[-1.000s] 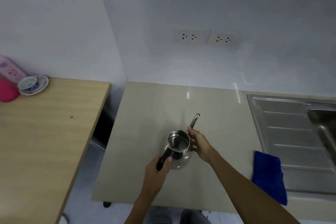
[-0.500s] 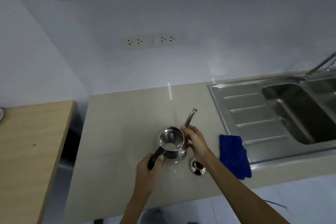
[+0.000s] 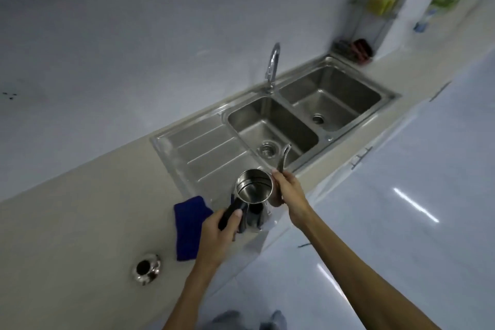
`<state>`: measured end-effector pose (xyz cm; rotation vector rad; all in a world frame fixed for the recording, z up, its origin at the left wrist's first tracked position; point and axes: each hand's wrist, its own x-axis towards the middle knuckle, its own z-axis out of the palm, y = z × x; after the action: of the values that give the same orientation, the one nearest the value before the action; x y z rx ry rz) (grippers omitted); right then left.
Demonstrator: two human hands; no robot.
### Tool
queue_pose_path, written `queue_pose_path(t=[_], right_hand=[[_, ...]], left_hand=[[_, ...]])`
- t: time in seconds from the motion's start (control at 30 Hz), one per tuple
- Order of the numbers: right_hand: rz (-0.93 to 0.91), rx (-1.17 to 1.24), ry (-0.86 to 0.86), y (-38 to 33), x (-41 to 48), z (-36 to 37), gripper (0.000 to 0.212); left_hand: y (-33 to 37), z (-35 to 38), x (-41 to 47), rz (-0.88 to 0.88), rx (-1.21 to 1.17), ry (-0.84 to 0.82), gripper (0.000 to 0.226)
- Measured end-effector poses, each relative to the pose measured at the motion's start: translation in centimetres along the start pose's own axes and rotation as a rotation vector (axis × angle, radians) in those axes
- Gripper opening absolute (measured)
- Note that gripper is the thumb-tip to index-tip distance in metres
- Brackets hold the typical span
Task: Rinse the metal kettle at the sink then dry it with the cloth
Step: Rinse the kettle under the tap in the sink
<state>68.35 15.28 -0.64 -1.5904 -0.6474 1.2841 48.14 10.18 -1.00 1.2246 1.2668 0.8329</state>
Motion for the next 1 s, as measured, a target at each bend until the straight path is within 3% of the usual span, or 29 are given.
queue_pose_path(t=[0.13, 0.27, 0.47, 0.6, 0.77, 1.0], right_hand=[[0.010, -0.001, 0.107, -1.7, 3.3, -10.0, 0.048], [0.013, -0.020, 0.106, -3.0, 5.2, -13.4, 0.043], [0.032, -0.024, 0.083, -5.6, 12.9, -17.8, 0.039], [0.042, -0.089, -0.022, -7.0, 18.0, -18.0, 0.042], [0.071, -0.137, -0.197, -9.9, 23.3, -15.6, 0.030], [0.100, -0.316, -0.518, -12.1, 30.4, -8.6, 0.029]], left_hand=[[2.4, 9.4, 3.3, 0.009, 0.018, -0.128, 0.028], [3.2, 12.6, 5.7, 0.016, -0.049, -0.162, 0.040], [4.6, 18.5, 11.9, -0.033, -0.056, -0.136, 0.035], [4.6, 20.0, 15.5, -0.079, -0.064, -0.073, 0.038], [5.4, 20.5, 18.6, -0.196, -0.095, 0.046, 0.038], [6.2, 21.0, 21.0, -0.174, -0.214, 0.410, 0.035]])
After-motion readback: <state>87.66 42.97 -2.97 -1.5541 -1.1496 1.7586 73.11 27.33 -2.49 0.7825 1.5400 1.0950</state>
